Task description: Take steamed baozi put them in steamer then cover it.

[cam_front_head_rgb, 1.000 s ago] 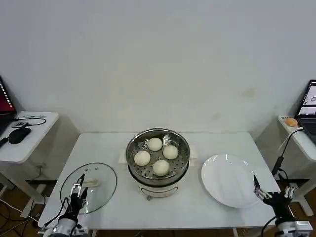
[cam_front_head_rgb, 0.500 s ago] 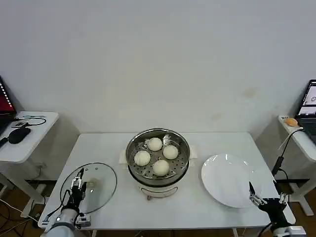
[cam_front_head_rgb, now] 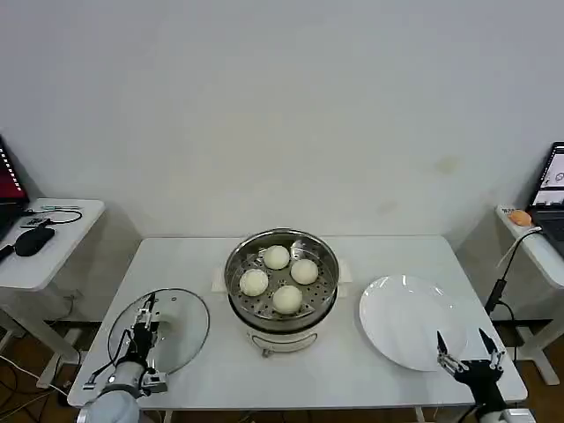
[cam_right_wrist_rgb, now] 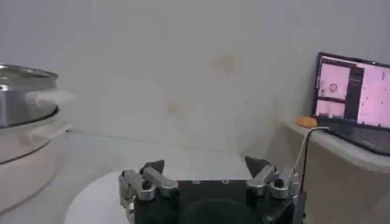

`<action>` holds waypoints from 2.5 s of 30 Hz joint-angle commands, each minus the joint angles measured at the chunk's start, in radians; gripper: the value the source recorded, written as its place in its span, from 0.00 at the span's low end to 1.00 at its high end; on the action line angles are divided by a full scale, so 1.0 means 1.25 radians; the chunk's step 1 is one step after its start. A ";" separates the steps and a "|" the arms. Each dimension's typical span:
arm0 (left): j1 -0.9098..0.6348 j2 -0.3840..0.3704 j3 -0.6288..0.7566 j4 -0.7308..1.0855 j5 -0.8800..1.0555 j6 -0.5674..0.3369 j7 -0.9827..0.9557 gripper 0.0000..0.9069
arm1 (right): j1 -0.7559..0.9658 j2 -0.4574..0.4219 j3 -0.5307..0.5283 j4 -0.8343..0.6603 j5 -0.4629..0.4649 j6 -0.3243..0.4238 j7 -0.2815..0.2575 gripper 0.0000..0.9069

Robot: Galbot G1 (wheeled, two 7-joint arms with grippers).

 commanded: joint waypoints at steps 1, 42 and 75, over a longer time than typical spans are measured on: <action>-0.015 -0.004 -0.005 0.014 0.002 -0.019 -0.026 0.00 | -0.002 0.002 -0.003 -0.006 -0.011 0.002 0.000 1.00; -0.080 0.122 0.206 -0.463 -0.100 0.308 0.126 0.00 | 0.023 -0.005 -0.102 0.007 -0.095 0.017 0.013 1.00; -0.245 -0.278 0.459 -0.256 0.403 0.395 0.374 0.00 | 0.071 0.048 -0.181 -0.076 -0.190 0.029 0.035 1.00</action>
